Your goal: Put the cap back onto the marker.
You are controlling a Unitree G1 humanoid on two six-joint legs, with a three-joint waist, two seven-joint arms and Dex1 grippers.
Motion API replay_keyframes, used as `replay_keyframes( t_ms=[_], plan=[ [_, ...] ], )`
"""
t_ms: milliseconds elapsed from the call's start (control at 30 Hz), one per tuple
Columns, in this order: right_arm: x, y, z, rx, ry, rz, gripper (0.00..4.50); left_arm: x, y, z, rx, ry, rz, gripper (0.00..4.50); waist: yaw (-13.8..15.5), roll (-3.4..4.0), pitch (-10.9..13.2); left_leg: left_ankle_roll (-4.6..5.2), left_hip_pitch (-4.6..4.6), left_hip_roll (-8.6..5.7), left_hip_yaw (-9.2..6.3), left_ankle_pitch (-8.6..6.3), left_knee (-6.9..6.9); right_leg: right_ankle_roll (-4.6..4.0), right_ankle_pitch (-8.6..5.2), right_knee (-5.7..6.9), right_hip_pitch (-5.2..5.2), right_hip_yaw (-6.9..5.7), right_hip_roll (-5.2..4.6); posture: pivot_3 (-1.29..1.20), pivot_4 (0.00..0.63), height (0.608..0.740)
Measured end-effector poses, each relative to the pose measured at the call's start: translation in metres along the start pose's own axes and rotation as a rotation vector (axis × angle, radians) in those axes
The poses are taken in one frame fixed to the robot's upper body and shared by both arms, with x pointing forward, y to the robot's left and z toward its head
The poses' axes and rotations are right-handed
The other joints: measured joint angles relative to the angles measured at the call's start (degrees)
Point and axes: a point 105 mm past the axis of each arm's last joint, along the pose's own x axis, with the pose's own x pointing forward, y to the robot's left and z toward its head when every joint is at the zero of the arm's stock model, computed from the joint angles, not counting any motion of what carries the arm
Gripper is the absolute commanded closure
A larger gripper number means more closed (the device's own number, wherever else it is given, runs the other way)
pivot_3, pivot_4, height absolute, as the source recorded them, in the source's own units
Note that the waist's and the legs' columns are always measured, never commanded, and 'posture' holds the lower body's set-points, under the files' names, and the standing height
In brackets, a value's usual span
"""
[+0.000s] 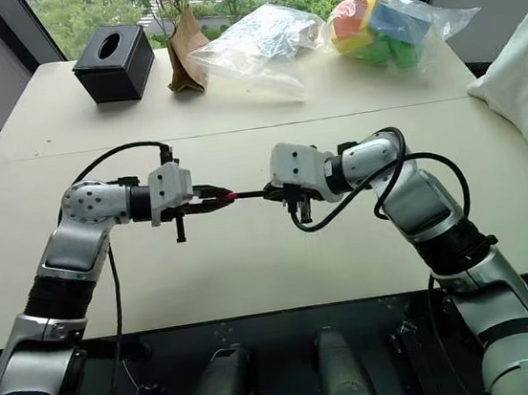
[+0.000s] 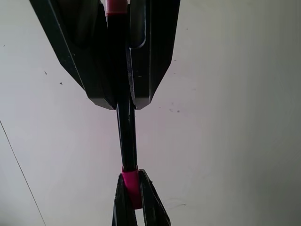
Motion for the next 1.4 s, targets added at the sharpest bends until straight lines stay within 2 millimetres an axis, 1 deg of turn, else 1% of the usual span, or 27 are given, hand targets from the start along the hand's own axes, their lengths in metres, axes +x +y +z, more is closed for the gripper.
replay_keyframes(
  t_ms=[200,467,533,967,1200,1267,1300,1333,1367,1400],
  plan=[
    [-0.001,0.0,0.0,-0.056,-0.016,0.017,4.45,-0.001,-0.001,0.002,-0.002,-0.012,-0.012,4.5,0.0,0.0,0.0,0.0,0.0,0.0,0.0,0.0,0.0,0.0,0.0,0.0,0.0,0.0,0.0,0.0,0.15,0.74],
    [-0.007,0.003,-0.001,-0.043,-0.024,0.072,4.45,0.001,-0.006,0.005,0.005,-0.038,-0.057,4.5,0.0,0.0,0.0,0.0,0.0,0.0,0.0,0.0,0.0,0.0,0.0,0.0,0.0,0.0,0.0,0.0,0.15,0.74],
    [-0.008,0.003,0.0,-0.036,-0.032,0.076,4.45,0.003,-0.006,0.009,0.017,-0.059,-0.06,4.5,0.0,0.0,0.0,0.0,0.0,0.0,0.0,0.0,0.0,0.0,0.0,0.0,0.0,0.0,0.0,0.0,0.15,0.74],
    [-0.008,0.003,0.0,-0.023,-0.032,0.076,4.45,0.004,-0.007,0.008,0.022,-0.056,-0.061,4.5,0.0,0.0,0.0,0.0,0.0,0.0,0.0,0.0,0.01,0.0,0.0,0.0,0.0,0.0,0.0,0.0,0.15,0.74],
    [-0.006,0.001,-0.004,-0.035,-0.026,0.06,4.45,0.004,-0.006,0.004,-0.023,-0.041,-0.048,4.5,0.0,0.0,0.0,0.0,0.0,0.0,0.0,0.0,0.0,0.0,0.0,0.01,0.0,0.0,0.0,0.0,0.15,0.74],
    [-0.007,0.0,-0.004,-0.044,-0.029,0.057,4.5,0.003,-0.006,0.005,-0.031,-0.035,-0.038,3.51,0.0,0.0,0.0,0.0,0.0,0.0,-0.01,0.0,0.0,0.0,0.0,0.01,0.0,0.0,0.0,0.0,0.15,0.74],
    [-0.006,0.0,-0.004,-0.051,-0.032,0.057,4.5,0.003,-0.006,0.006,-0.035,-0.038,-0.029,3.09,0.0,0.0,0.0,0.0,0.0,0.0,-0.01,0.0,0.0,0.0,0.0,0.01,0.0,0.0,0.0,0.0,0.15,0.74],
    [-0.003,0.002,-0.002,-0.06,-0.042,0.068,4.5,0.006,-0.007,0.011,-0.025,-0.056,-0.028,2.55,0.0,0.0,0.0,0.0,0.0,0.0,-0.02,0.0,0.0,0.0,0.0,0.01,0.0,0.0,0.0,0.0,0.15,0.74],
    [-0.001,0.004,-0.002,-0.063,-0.042,0.076,4.5,0.006,-0.008,0.014,-0.019,-0.062,-0.03,2.12,0.0,0.0,0.0,0.0,0.0,0.0,-0.01,0.0,0.01,0.0,0.0,0.01,0.0,0.0,0.0,0.0,0.15,0.74],
    [-0.002,0.004,-0.003,-0.064,-0.038,0.078,4.5,0.004,-0.009,0.015,-0.018,-0.06,-0.029,1.54,-0.1,0.0,0.0,0.0,0.0,0.0,-0.01,0.0,0.0,0.0,0.0,0.01,0.0,0.0,0.0,0.0,0.15,0.74]
  ],
)
